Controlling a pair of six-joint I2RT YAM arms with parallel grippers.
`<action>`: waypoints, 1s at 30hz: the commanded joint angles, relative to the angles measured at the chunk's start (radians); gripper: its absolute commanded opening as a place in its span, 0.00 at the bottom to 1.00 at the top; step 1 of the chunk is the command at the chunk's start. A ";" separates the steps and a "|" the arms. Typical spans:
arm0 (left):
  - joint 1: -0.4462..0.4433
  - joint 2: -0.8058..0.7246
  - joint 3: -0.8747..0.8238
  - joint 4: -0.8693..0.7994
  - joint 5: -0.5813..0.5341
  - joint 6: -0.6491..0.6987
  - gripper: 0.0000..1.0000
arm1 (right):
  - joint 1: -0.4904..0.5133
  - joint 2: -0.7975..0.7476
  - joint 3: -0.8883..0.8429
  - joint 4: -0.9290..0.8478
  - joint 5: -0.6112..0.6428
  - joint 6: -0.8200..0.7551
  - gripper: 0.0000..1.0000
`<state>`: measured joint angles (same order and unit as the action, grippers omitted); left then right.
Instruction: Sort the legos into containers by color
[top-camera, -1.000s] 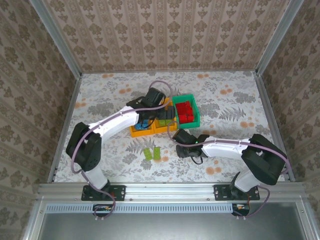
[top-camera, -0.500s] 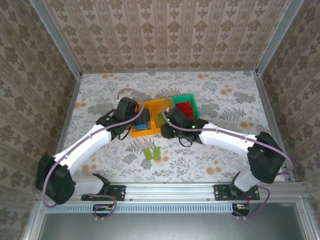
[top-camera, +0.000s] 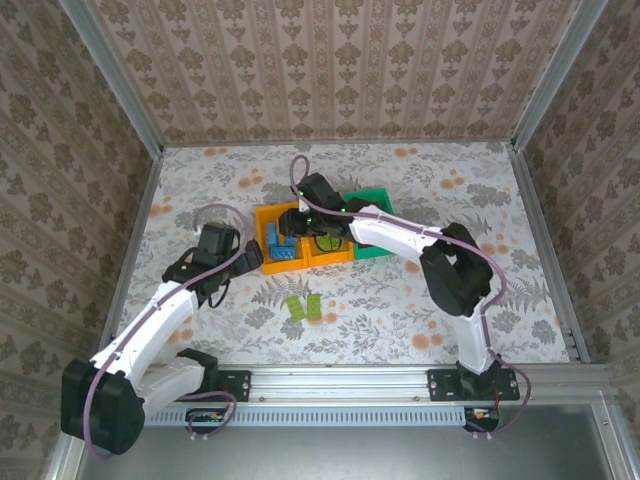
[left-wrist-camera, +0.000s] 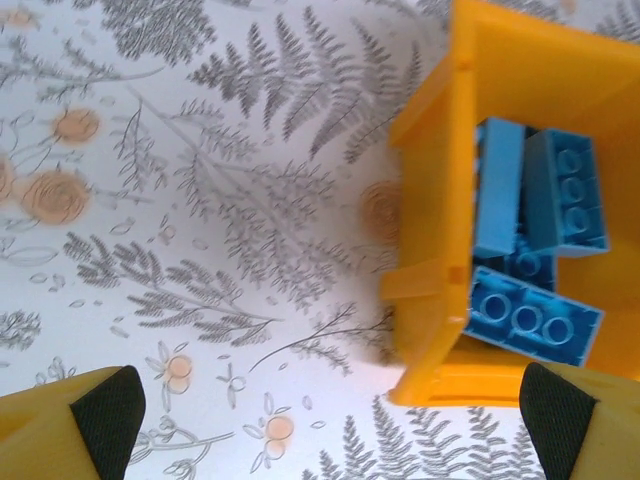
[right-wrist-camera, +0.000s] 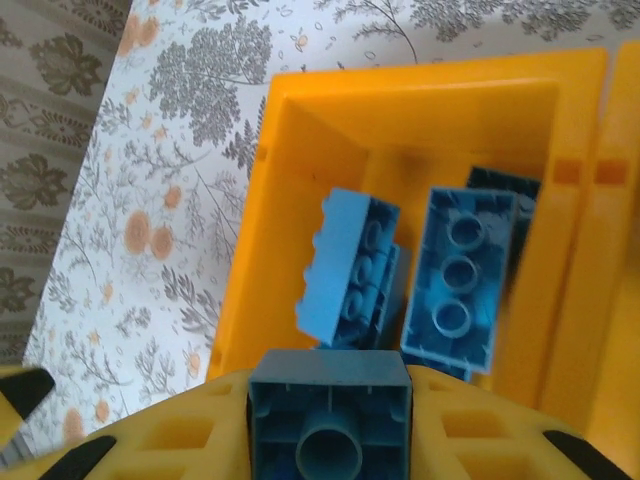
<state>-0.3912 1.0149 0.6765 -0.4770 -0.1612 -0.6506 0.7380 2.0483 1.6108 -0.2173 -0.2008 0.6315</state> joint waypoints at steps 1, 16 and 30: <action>0.005 0.009 -0.002 -0.014 0.051 0.000 1.00 | -0.006 0.065 0.098 -0.043 -0.046 0.034 0.36; 0.000 0.016 -0.041 0.007 0.107 -0.017 1.00 | -0.016 0.185 0.246 -0.093 -0.038 0.056 0.65; -0.208 0.035 -0.046 -0.054 0.014 -0.071 1.00 | 0.008 -0.098 0.061 -0.063 0.043 -0.016 0.74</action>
<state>-0.5617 1.0401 0.6369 -0.4824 -0.0921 -0.6807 0.7403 2.0483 1.7157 -0.2699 -0.2085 0.6491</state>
